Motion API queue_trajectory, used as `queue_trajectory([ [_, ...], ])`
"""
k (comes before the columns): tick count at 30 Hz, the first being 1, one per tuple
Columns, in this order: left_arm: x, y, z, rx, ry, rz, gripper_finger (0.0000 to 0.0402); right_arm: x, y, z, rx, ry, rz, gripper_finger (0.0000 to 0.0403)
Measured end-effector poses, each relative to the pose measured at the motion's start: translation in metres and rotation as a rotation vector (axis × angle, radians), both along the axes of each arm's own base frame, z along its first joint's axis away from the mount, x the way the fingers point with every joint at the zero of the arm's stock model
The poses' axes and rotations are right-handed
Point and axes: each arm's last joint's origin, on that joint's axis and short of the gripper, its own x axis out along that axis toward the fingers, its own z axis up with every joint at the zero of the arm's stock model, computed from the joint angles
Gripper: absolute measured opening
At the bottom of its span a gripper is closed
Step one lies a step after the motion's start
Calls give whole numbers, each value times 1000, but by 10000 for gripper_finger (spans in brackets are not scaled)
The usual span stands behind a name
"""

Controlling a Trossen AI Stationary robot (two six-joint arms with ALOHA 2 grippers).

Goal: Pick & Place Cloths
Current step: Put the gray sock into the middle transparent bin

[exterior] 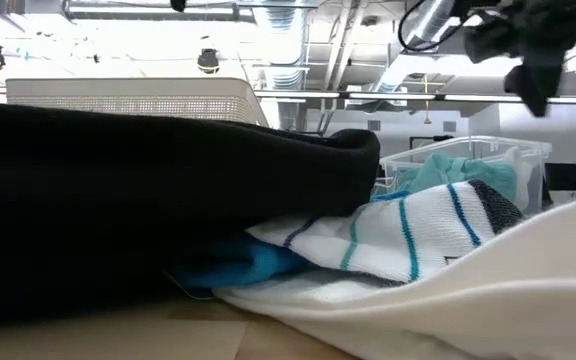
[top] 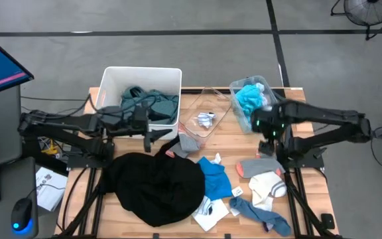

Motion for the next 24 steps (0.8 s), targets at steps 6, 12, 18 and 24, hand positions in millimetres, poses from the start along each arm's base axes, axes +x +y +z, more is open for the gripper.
queue_trajectory([
  [6, -10, -4, 6, -2, -22, -22, 241, -8, 31, -45, 9, 145, 68, 260],
  [12, -6, -5, 3, -17, -7, -22, 241, -2, 41, -67, -5, 116, 58, 260],
  [18, -1, -5, -1, -31, 4, -20, 241, 6, 39, -79, -37, 230, -82, 260],
  [24, 0, -5, -3, -42, 14, -18, 241, 19, 40, -99, -70, 365, -209, 260],
])
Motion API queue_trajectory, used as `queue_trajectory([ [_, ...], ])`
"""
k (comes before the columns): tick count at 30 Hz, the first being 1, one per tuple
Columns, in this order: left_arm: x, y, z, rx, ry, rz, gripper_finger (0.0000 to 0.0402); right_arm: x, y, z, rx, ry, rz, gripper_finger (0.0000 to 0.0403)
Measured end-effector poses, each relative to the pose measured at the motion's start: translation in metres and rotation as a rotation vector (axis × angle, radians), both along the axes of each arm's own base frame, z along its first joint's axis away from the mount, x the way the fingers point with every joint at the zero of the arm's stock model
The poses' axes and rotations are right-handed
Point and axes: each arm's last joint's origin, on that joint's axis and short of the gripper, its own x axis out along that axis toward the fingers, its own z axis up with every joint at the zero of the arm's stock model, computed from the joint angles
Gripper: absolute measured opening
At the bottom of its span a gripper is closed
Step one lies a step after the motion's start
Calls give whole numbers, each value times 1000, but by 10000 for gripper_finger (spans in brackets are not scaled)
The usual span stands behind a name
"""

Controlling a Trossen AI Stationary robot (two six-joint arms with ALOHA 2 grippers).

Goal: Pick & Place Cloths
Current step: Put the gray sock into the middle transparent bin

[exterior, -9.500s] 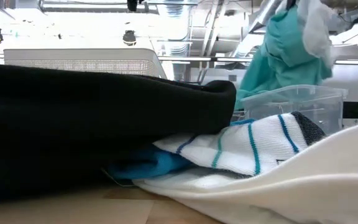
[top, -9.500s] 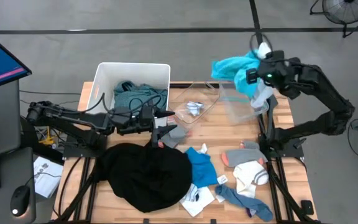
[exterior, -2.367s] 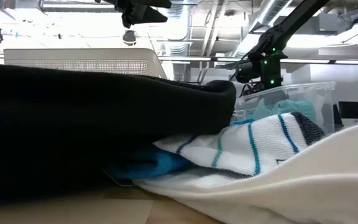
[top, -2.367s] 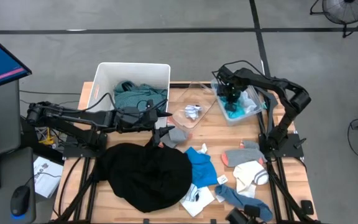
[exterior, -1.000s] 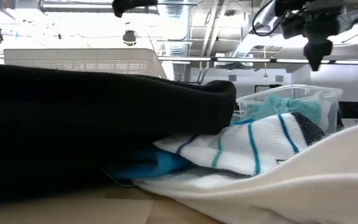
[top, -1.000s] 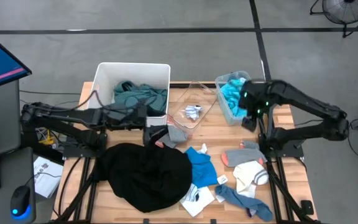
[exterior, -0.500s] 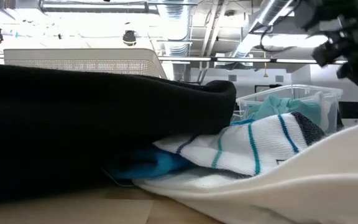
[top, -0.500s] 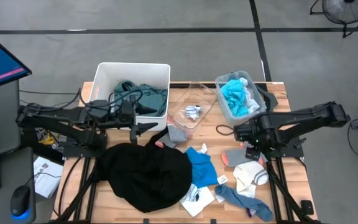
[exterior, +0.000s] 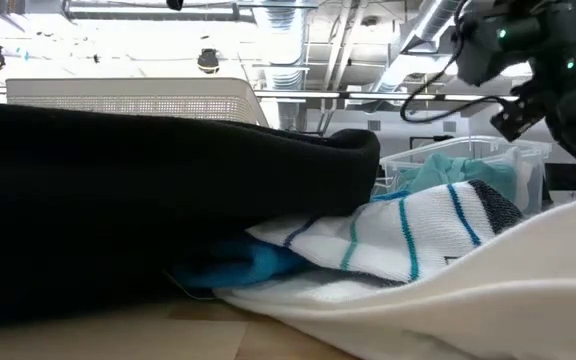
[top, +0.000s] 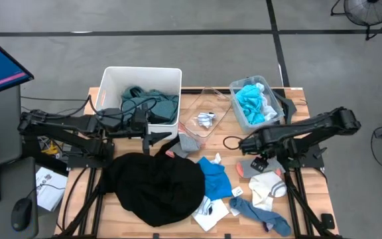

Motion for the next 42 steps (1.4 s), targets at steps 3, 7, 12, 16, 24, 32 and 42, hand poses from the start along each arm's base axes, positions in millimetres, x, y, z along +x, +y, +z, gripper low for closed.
queue_trajectory([
  [3, 0, 0, 0, 0, -1, 0, 241, 7, 1, -12, 3, 49, -4, 260],
  [7, 0, 0, 0, 0, -1, 0, 241, 18, 4, -29, 48, 90, 4, 258],
  [12, 0, 0, 0, -1, -1, 0, 241, 25, 7, -45, 85, 148, -11, 176],
  [16, 0, 0, 0, -1, -1, 0, 241, 26, 8, -49, 102, 168, 1, 29],
  [24, 0, 0, 1, -1, -10, 0, 241, 51, 6, 6, 27, -85, 31, 4],
  [32, 0, 0, 2, -2, -17, 0, 241, 72, -14, 114, -175, -536, -20, 2],
  [42, 0, 0, 2, -2, -17, 0, 241, 106, -77, 187, -445, -916, -2, 1],
])
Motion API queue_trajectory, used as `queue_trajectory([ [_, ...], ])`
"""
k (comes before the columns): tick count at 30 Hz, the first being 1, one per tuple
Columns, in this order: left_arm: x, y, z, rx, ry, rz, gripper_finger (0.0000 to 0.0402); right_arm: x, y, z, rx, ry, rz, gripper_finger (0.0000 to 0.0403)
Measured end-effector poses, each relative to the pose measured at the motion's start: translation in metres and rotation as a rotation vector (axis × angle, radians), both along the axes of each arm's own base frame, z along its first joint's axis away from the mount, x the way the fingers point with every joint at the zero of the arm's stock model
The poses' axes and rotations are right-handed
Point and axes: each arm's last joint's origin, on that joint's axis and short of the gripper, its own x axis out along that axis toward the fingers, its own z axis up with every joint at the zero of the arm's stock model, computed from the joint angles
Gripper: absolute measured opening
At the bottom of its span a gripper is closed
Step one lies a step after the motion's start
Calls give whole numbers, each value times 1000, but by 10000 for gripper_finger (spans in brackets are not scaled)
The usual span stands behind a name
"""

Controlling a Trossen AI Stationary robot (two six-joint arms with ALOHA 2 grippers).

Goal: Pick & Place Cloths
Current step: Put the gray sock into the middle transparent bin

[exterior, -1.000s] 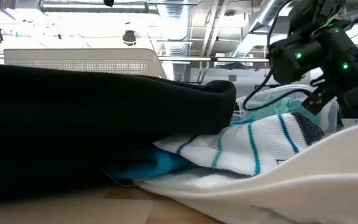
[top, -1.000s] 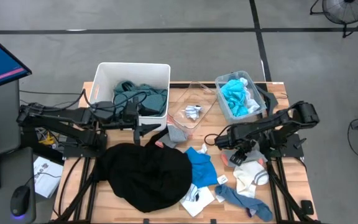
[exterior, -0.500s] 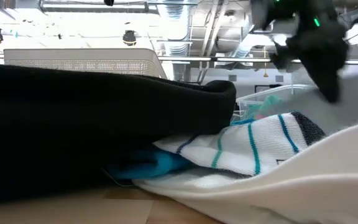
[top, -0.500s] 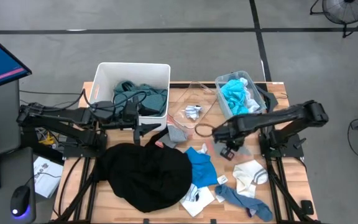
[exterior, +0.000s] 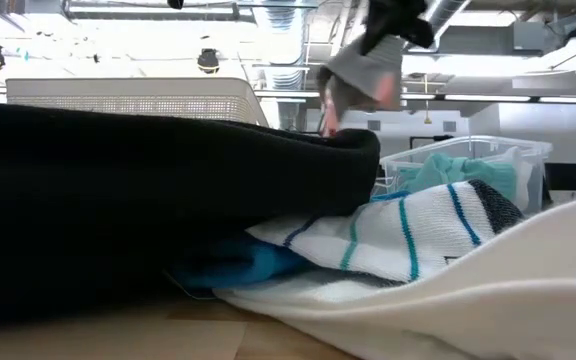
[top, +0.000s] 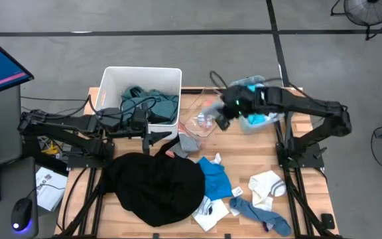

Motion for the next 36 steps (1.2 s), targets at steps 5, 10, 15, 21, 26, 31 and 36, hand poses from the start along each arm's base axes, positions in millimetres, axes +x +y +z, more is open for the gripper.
queue_trajectory([
  [5, 0, 0, 0, 0, 0, 0, 241, 19, -41, -6, -52, -18, -49, 0],
  [10, 0, 0, 0, 0, 1, 0, 241, 39, -74, -42, -19, 105, -56, 0],
  [15, 0, 0, 0, 0, 1, 0, 241, 63, -86, -91, 52, 253, 10, 0],
  [21, 0, 0, 0, 1, 3, 0, 241, 82, -95, -142, 99, 398, 30, 0],
  [26, 0, 0, 0, 1, 5, 0, 241, 89, -98, -167, 128, 466, 32, 17],
  [31, 0, 0, -1, 1, 9, 0, 241, 88, -97, -166, 111, 480, 73, 81],
  [36, 0, 0, -3, 21, 38, -2, 241, 80, -93, -133, 88, 418, 81, 182],
])
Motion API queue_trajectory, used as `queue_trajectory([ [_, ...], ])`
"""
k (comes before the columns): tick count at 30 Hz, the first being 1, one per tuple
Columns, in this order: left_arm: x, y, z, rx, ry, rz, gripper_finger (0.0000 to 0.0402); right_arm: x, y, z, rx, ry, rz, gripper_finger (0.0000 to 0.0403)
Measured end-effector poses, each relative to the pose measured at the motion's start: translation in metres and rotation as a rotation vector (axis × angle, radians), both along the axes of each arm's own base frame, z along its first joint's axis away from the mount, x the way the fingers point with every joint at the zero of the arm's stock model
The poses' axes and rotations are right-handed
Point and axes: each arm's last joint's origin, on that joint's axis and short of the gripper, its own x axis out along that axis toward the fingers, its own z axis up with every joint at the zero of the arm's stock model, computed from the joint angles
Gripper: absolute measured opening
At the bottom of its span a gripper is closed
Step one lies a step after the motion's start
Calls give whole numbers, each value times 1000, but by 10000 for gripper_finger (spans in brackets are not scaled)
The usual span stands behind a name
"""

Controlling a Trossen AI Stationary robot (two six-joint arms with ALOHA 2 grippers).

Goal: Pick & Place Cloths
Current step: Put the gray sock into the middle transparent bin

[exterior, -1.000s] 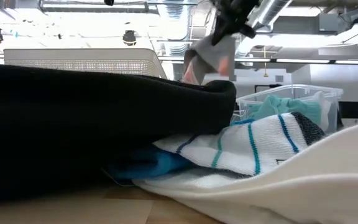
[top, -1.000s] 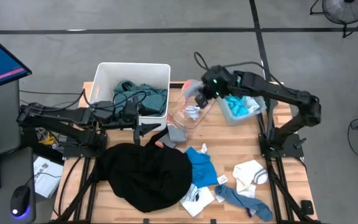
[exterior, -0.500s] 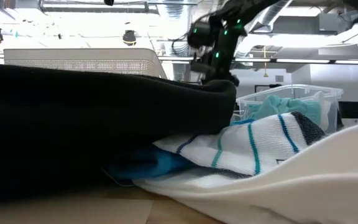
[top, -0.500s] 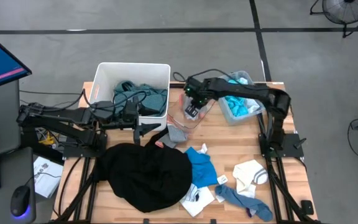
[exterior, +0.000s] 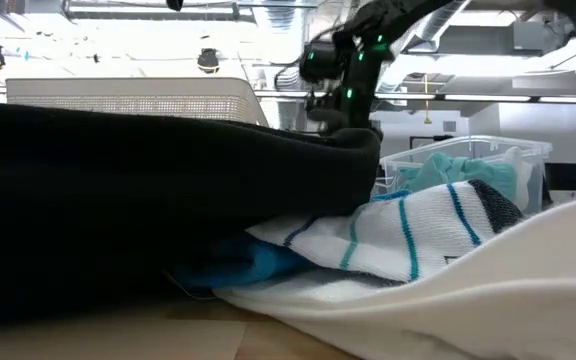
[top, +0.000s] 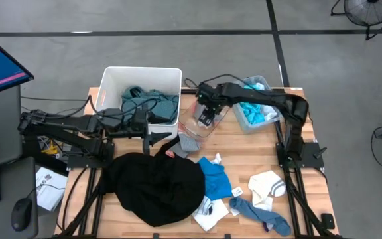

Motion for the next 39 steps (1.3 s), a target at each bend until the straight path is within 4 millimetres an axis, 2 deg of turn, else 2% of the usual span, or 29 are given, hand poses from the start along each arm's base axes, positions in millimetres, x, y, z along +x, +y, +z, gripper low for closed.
queue_trajectory([
  [3, 3, -1, -5, 57, 45, -13, 241, -9, 4, 33, -5, -64, -2, 241],
  [6, 10, -6, -12, 128, 92, -41, 241, -23, 16, 65, -8, -116, -30, 274],
  [9, 26, -13, -28, 165, 167, -63, 241, -40, 36, 97, -15, -196, -31, 281],
  [12, 46, -22, -52, 199, 272, -74, 241, -57, 60, 126, -17, -291, -13, 281],
  [18, 78, -41, -97, 315, 455, -63, 241, -91, 105, 166, -6, -448, 30, 281],
  [25, 106, -53, -131, 374, 567, -18, 250, -108, 138, 181, -55, -510, 22, 281],
  [32, 134, -56, -152, 452, 639, 52, 273, -103, 156, 176, -24, -497, 47, 281],
  [39, 144, -47, -171, 467, 719, 88, 274, -98, 166, 170, -4, -466, 58, 281],
])
